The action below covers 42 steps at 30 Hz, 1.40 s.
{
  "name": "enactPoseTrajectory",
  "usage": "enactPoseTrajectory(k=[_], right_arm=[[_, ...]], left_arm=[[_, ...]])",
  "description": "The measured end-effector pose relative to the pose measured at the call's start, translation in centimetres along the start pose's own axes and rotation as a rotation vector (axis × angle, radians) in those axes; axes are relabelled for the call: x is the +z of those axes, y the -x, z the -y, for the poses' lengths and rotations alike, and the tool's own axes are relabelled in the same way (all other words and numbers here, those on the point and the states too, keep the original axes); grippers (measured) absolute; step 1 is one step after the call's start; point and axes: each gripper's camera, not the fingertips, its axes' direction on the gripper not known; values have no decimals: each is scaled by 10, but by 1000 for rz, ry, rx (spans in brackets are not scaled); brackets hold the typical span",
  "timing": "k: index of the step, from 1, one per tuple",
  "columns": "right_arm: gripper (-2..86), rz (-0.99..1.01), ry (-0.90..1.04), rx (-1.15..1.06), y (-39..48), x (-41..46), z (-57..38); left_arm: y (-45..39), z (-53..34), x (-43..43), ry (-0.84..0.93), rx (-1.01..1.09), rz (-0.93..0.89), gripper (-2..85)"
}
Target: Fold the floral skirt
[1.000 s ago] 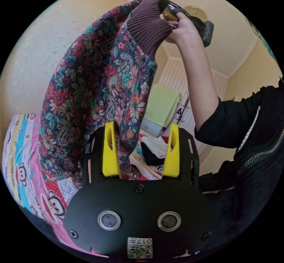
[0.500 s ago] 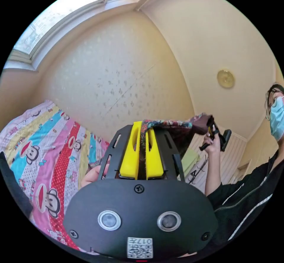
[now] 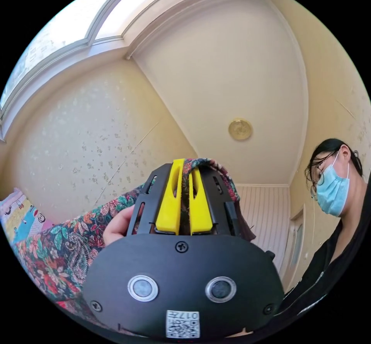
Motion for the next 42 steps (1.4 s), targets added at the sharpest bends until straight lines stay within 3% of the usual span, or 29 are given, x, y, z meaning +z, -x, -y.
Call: enactPoseTrajectory(k=[3, 7, 17, 23, 25, 29, 32, 35, 42], right_arm=[[50, 148, 12, 70, 18, 21, -44], [75, 329, -116, 295, 39, 44, -97], [192, 445, -31, 536, 76, 96, -111], [168, 350, 133, 581, 96, 118, -96], [99, 240, 159, 654, 96, 118, -103], [37, 266, 98, 756, 81, 109, -122], [26, 129, 77, 850, 61, 93, -125], [21, 0, 1, 771, 38, 69, -95], [15, -247, -66, 340, 31, 28, 64]], left_arm=[[-12, 3, 9, 28, 8, -48, -7], [-31, -3, 13, 37, 9, -53, -7], [-59, -19, 10, 49, 34, -48, -6], [-71, -22, 4, 15, 41, -30, -6], [-72, -23, -1, 9, 34, -42, -5], [-75, -18, -25, 0, 37, -36, -5], [-72, -7, -51, 0, 55, -1, -5], [-68, 5, -85, -33, 53, 54, -5], [-71, 34, -151, -93, 38, 133, -5]])
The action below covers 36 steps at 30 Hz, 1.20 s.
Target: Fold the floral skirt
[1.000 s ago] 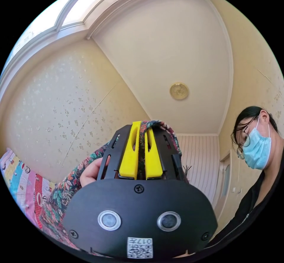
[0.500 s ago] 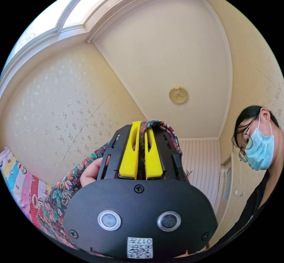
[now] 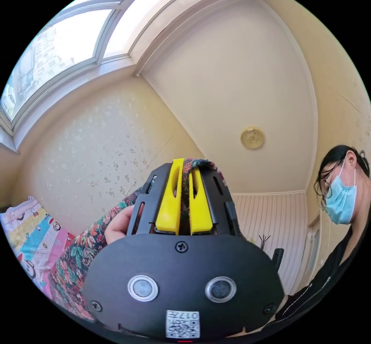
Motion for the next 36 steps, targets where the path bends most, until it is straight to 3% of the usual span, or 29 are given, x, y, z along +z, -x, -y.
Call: enactPoseTrajectory(k=[3, 7, 12, 15, 23, 29, 33, 36], right_arm=[[14, 4, -98, -115, 27, -21, 56], [13, -179, -221, -309, 75, -56, 121], [13, -293, -386, -387, 108, -101, 174], [13, -338, -412, -365, 113, -117, 201], [15, -484, -372, -399, 113, -100, 228], [17, -503, -128, -386, 55, 9, 217], [21, -459, 145, -286, -46, 190, 202], [31, -476, 255, -202, -129, 343, 156]], left_arm=[[-15, 19, -11, -55, 31, -37, -5], [-71, 54, -9, -152, 204, -88, -5], [-145, 87, 9, -253, 351, -140, -3], [-183, 99, 26, -301, 399, -188, -3], [-242, 83, 84, -314, 485, -99, -2], [-200, 40, 163, -153, 481, 43, 2], [-118, 6, 290, 35, 445, 250, 15], [0, -44, 423, 241, 386, 416, 37]])
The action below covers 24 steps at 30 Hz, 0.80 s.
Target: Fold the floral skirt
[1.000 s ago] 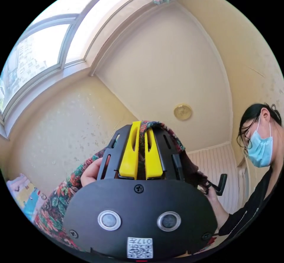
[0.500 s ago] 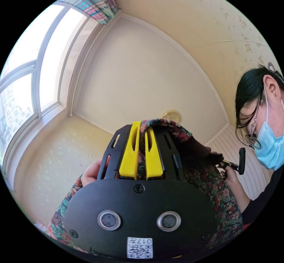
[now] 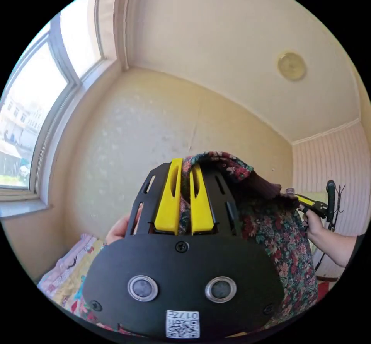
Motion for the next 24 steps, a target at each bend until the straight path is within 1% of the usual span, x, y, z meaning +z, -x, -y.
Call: enactPoseTrajectory(k=[1, 2, 3, 4, 5, 6, 7, 8, 9, 10, 11, 12, 13, 14, 16, 18, 19, 21, 23, 24], right_arm=[[35, -20, 89, -42, 9, 64, -15], [37, -38, 154, -51, 13, 93, -24], [41, -74, 268, 17, 17, 141, -48], [48, -98, 292, 133, 19, 175, -79], [53, -94, 298, 179, 22, 188, -97], [63, -33, 327, 241, 30, 212, -139], [67, 79, 362, 277, 44, 230, -190], [68, 129, 378, 288, 53, 236, -218], [70, 206, 425, 279, 76, 245, -278], [72, 276, 507, 237, 104, 248, -340], [72, 315, 549, 216, 119, 247, -371], [73, 391, 646, 190, 150, 241, -436], [72, 453, 733, 191, 177, 228, -494], [72, 473, 764, 200, 189, 220, -521], [72, 462, 825, 291, 230, 183, -604], [74, 439, 795, 310, 260, 165, -640], [76, 387, 758, 245, 280, 160, -648], [75, 301, 754, 149, 301, 166, -642], [74, 248, 764, 100, 316, 178, -643], [73, 224, 762, 78, 322, 183, -642]], left_arm=[[24, -26, 63, 159, -63, 37, 46], [48, -54, 111, 348, -121, 87, 51], [58, -70, 128, 419, -119, 101, 53], [72, -108, 152, 514, -85, 133, 60], [84, -150, 163, 589, -34, 174, 66], [89, -174, 166, 626, -3, 185, 70], [100, -226, 162, 688, 50, 194, 72], [112, -281, 144, 720, 76, 197, 70], [118, -309, 132, 730, 75, 200, 72], [134, -365, 106, 755, 55, 204, 76], [151, -420, 77, 815, -5, 208, 79], [158, -447, 62, 858, -37, 213, 81], [168, -499, 30, 945, -104, 225, 81], [167, -545, -2, 1019, -134, 220, 82], [148, -604, -46, 1114, -124, 217, 85], [119, -643, -80, 1096, -59, 213, 86], [100, -661, -94, 1033, 11, 217, 86], [80, -676, -96, 1011, 78, 213, 75], [67, -693, -66, 1126, 107, 235, 61], [63, -698, -59, 1147, 119, 237, 58]])
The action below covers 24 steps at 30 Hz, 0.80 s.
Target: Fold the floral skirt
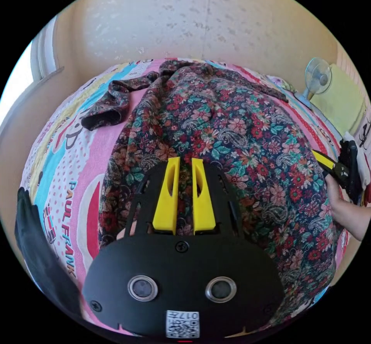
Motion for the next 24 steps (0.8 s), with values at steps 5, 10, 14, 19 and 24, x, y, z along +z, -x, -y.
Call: enactPoseTrajectory(k=[5, 10, 14, 19, 24], right_arm=[[66, -31, -2, -20, 9, 11, 17], [51, -159, 2, -105, 34, 26, 35], [46, -112, 10, -80, 24, 33, 48], [39, -186, 16, -117, 28, 48, 63], [33, -192, 30, -116, 15, 63, 76]], left_arm=[[-53, 7, 1, -32, 91, 134, 45], [-86, 14, 1, -30, 137, 198, 37], [-98, 20, 1, -25, 136, 194, 36], [-116, 26, 2, -23, 160, 240, 30], [-129, 32, 8, -14, 191, 297, 18]])
